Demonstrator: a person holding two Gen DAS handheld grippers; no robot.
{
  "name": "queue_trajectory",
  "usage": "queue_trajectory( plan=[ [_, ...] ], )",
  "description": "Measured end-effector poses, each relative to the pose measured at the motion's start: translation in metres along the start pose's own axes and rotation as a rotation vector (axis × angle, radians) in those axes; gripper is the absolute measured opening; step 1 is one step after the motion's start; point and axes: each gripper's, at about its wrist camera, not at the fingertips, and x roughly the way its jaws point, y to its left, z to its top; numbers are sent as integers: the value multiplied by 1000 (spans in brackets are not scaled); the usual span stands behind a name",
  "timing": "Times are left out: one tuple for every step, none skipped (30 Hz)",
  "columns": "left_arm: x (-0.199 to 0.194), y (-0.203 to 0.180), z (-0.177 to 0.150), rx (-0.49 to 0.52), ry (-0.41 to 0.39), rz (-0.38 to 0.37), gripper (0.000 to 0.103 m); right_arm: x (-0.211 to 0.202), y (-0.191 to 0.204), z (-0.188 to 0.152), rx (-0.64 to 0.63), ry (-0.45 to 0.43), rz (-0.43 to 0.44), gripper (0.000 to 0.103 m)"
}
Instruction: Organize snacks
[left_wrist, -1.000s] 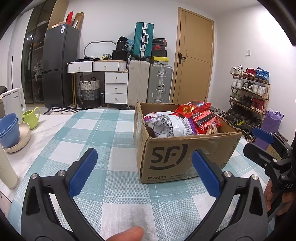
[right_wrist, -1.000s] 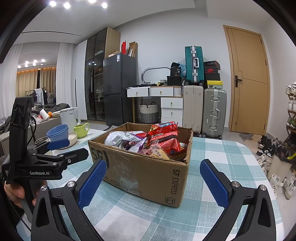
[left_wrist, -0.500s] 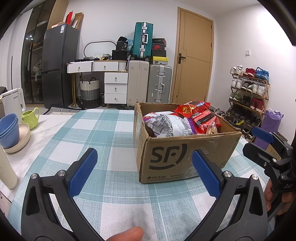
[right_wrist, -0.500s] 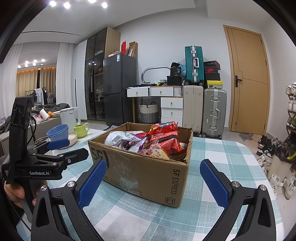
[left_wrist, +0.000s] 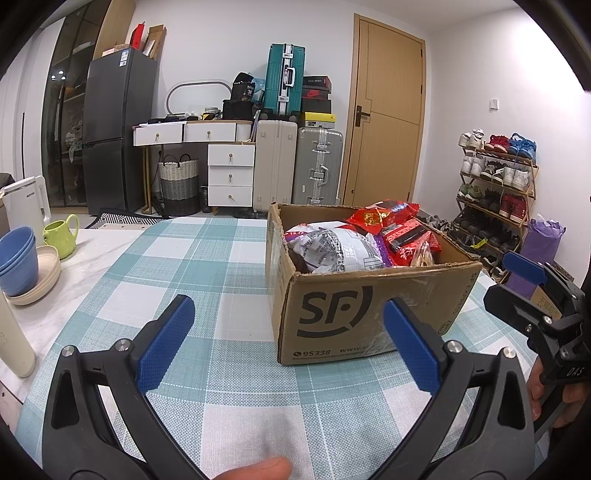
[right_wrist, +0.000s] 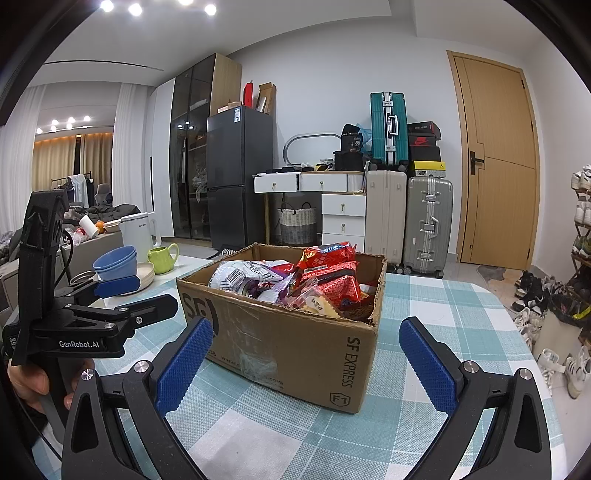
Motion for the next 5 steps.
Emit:
queue_trajectory(
  plan=[
    [-1, 0, 0, 0, -1, 1, 102, 0, 1, 0, -1, 0, 1, 103],
    [0, 0, 0, 0, -1, 0, 102, 0, 2, 0, -1, 0, 0, 103],
    [0, 0, 0, 0, -2, -1, 102, 0, 2, 0, -2, 0, 0, 103],
    [0, 0, 0, 1, -1, -1, 102, 0, 2, 0, -2, -1, 1, 103],
    [0, 0, 0, 1, 0, 1, 102, 1, 3, 0, -4, -1, 1, 103]
  ],
)
